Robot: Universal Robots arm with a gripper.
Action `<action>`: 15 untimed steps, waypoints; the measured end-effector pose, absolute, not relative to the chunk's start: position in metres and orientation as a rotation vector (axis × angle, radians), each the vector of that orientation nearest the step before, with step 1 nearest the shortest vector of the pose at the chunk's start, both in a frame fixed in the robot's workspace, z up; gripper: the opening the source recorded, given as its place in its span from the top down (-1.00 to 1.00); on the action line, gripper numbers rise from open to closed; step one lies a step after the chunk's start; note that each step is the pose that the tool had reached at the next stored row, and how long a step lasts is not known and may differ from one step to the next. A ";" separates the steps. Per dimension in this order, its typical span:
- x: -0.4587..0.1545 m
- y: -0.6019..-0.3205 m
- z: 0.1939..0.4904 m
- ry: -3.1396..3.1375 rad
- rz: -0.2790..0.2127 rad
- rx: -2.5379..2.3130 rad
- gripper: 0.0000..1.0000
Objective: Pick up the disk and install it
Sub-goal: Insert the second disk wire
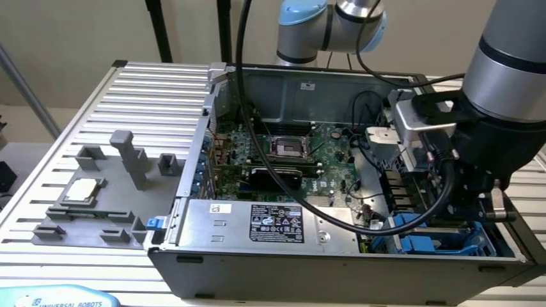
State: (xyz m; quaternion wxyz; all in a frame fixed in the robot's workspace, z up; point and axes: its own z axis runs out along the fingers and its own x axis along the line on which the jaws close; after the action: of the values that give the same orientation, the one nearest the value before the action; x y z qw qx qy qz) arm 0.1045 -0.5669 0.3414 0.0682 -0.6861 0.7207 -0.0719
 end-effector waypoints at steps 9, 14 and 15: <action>0.103 -0.569 0.338 2.170 -0.216 -2.066 0.67; 0.102 -0.570 0.336 2.170 -0.216 -2.066 0.67; 0.102 -0.570 0.336 2.170 -0.216 -2.066 0.67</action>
State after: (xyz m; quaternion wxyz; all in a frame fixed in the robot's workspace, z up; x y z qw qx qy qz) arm 0.1017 -0.5698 0.3357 0.0688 -0.6860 0.7208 -0.0718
